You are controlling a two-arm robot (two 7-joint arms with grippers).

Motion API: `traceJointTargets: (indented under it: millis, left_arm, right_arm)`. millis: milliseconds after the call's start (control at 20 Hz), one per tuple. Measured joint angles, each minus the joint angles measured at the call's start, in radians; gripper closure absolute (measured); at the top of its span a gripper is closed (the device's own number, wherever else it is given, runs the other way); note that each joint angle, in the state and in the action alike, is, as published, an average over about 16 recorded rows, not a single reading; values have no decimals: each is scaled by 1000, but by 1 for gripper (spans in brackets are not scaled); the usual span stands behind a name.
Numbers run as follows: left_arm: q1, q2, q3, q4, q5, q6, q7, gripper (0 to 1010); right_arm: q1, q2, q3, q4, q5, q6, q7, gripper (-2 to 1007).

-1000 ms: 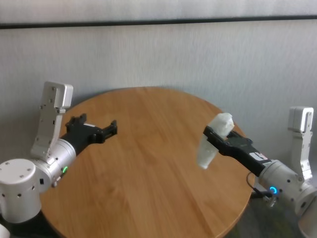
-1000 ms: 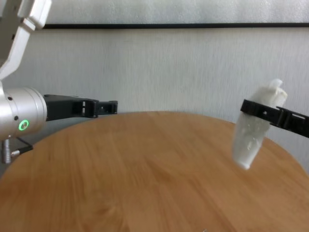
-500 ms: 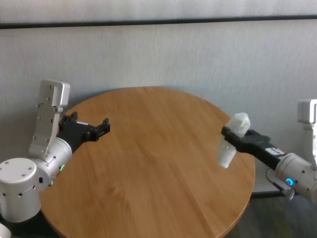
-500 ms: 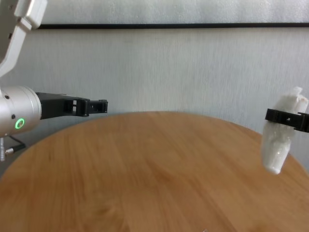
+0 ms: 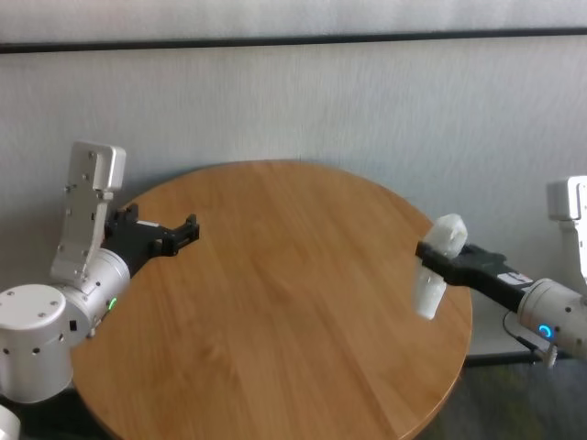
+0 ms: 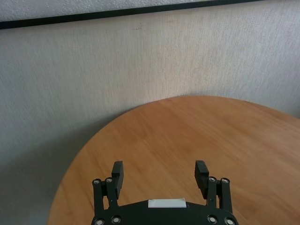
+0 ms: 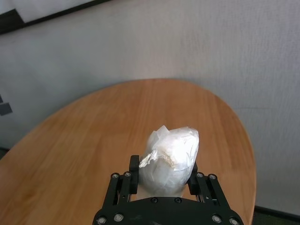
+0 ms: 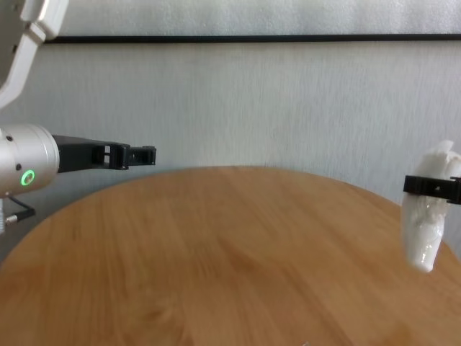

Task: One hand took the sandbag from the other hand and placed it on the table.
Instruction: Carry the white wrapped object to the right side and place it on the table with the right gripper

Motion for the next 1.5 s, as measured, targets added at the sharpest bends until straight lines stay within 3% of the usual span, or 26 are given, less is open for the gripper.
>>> traceJointTargets:
  millis: [300,650,1200,1500]
  left_arm:
    - [-3,-3,-7,1,2,3,-5,8]
    - [-4,-2,-7,1,0,2,-6,8]
    - [-4,-1,-5,1,-1,1,-3,8]
    - [-4,-1,-5,1,-1,1,-3,8]
  right_arm:
    - [22,5,-18,6,-29,61,10,431]
    - [66,-11,-41,52,-67,107,26,431]
    - [155,-60,-63,186,-124,111,71,431]
    - [182,-74,-70,227,-142,104,88,428]
